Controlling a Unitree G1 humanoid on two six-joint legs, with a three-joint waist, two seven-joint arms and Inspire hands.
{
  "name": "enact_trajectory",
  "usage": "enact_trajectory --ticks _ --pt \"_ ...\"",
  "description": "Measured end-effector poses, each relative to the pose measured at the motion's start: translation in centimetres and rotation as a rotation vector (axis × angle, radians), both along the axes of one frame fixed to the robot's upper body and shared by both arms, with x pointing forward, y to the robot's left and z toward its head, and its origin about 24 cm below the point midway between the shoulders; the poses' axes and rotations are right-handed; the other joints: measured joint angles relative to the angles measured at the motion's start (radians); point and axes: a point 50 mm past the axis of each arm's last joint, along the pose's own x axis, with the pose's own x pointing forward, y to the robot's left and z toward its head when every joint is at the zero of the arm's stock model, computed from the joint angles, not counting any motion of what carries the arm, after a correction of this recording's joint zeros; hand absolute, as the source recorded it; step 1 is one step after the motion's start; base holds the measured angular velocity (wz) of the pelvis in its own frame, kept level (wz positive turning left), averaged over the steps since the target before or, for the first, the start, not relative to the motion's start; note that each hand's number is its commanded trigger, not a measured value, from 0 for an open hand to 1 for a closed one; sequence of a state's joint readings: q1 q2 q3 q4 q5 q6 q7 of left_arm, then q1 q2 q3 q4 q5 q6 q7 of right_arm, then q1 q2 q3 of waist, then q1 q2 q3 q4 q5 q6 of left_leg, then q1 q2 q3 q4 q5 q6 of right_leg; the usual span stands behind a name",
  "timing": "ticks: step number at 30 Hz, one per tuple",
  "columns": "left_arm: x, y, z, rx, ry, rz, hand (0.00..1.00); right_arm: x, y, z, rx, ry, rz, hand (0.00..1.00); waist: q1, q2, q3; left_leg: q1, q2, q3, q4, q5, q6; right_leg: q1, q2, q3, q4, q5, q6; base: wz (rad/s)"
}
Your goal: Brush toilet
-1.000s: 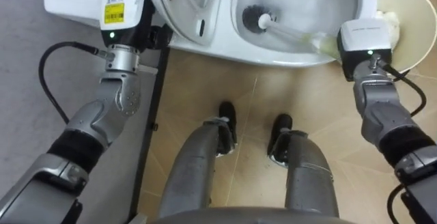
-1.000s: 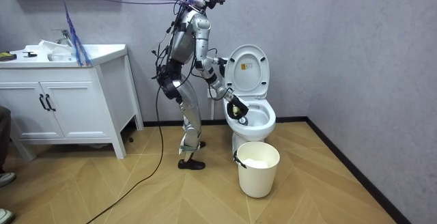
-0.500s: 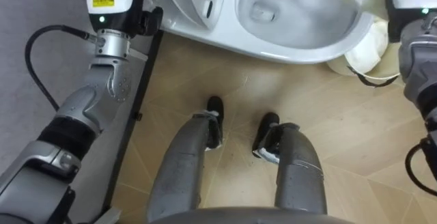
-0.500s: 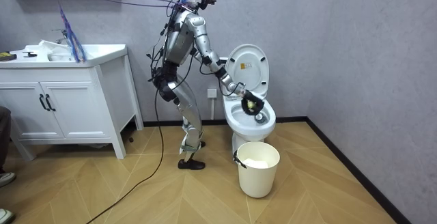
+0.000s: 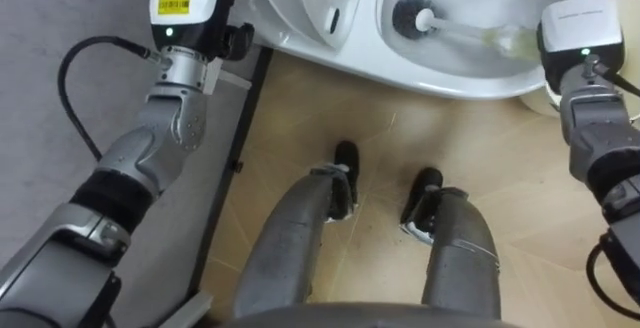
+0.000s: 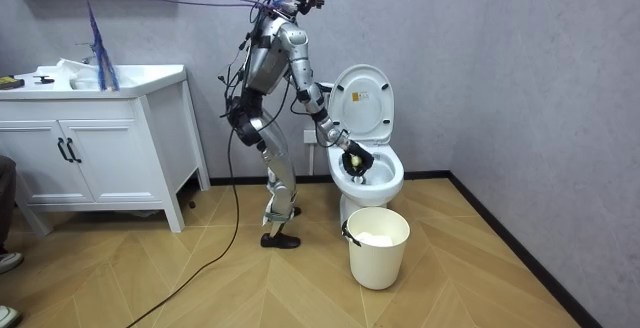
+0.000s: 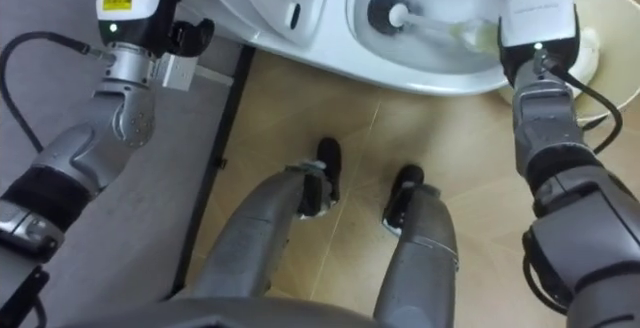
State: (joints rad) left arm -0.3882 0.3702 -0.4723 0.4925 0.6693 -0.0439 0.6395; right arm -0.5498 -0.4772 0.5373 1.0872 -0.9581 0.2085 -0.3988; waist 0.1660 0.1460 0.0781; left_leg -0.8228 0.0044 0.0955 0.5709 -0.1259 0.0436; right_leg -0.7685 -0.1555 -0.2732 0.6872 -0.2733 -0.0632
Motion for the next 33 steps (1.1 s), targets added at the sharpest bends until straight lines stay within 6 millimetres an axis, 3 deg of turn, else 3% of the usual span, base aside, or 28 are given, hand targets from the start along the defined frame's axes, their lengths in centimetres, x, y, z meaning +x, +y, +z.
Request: enact_trajectory --ticks 8,15,20,22,24,28,31,33 --pt "0.0 -0.3 0.0 -0.009 0.029 -0.015 0.0 -1.3 1.0 -2.3 0.088 0.084 -0.069 1.0 -0.004 0.02 -0.0085 0.039 0.018 -0.005 -0.023 0.001 -0.008 0.061 0.033 -0.004 -0.071 0.008 -0.002 -0.01" --pt "-0.1 -0.5 0.0 -0.015 0.031 -0.03 0.0 -2.9 0.3 -3.8 0.123 0.147 -0.129 1.0 -0.018 0.029 -0.0141 0.062 0.017 -0.014 -0.018 0.001 -0.008 0.102 0.033 -0.017 -0.088 0.009 -0.002 0.02" --pt "-0.4 0.4 -0.2 -0.04 0.033 0.003 0.0 -5.1 -0.7 -5.4 0.134 0.211 -0.165 1.0 -0.034 0.023 -0.011 0.135 0.0 -0.018 -0.022 0.001 -0.008 0.173 0.013 -0.021 -0.086 -0.011 0.007 0.09" --pt "-1.1 0.7 -0.9 -0.05 0.054 0.007 0.0 -6.5 -0.9 -6.5 0.158 0.253 -0.183 1.0 -0.037 0.009 -0.01 0.174 -0.003 -0.018 -0.026 0.001 -0.008 0.215 0.007 -0.024 -0.091 -0.019 0.012 0.09" --pt "-1.8 1.1 -1.9 -0.052 0.087 0.021 0.0 -8.2 -1.1 -7.7 0.197 0.299 -0.214 1.0 -0.043 -0.016 -0.0148 0.213 -0.003 -0.018 -0.038 0.001 -0.008 0.256 0.007 -0.028 -0.104 -0.022 0.015 0.12" --pt "-3.7 2.4 -4.0 -0.044 0.171 0.064 0.0 -10.8 -0.3 -9.9 0.32 0.381 -0.262 1.0 -0.064 -0.095 -0.0339 0.278 0.002 -0.018 -0.071 0.0 -0.008 0.337 0.029 -0.044 -0.157 -0.018 0.016 0.1" --pt "-5.8 3.0 -6.1 -0.046 0.276 0.082 0.0 -12.6 -0.2 -10.9 0.362 0.429 -0.301 1.0 -0.078 -0.112 -0.0453 0.343 0.005 -0.029 -0.094 -0.002 -0.011 0.421 0.037 -0.063 -0.206 -0.012 0.022 0.15" --pt "-6.7 3.4 -6.7 -0.054 0.315 0.098 0.0 -13.7 -0.3 -11.4 0.382 0.456 -0.321 1.0 -0.077 -0.115 -0.0479 0.389 0.004 -0.042 -0.131 -0.007 -0.019 0.459 0.039 -0.071 -0.227 -0.01 0.026 0.1"
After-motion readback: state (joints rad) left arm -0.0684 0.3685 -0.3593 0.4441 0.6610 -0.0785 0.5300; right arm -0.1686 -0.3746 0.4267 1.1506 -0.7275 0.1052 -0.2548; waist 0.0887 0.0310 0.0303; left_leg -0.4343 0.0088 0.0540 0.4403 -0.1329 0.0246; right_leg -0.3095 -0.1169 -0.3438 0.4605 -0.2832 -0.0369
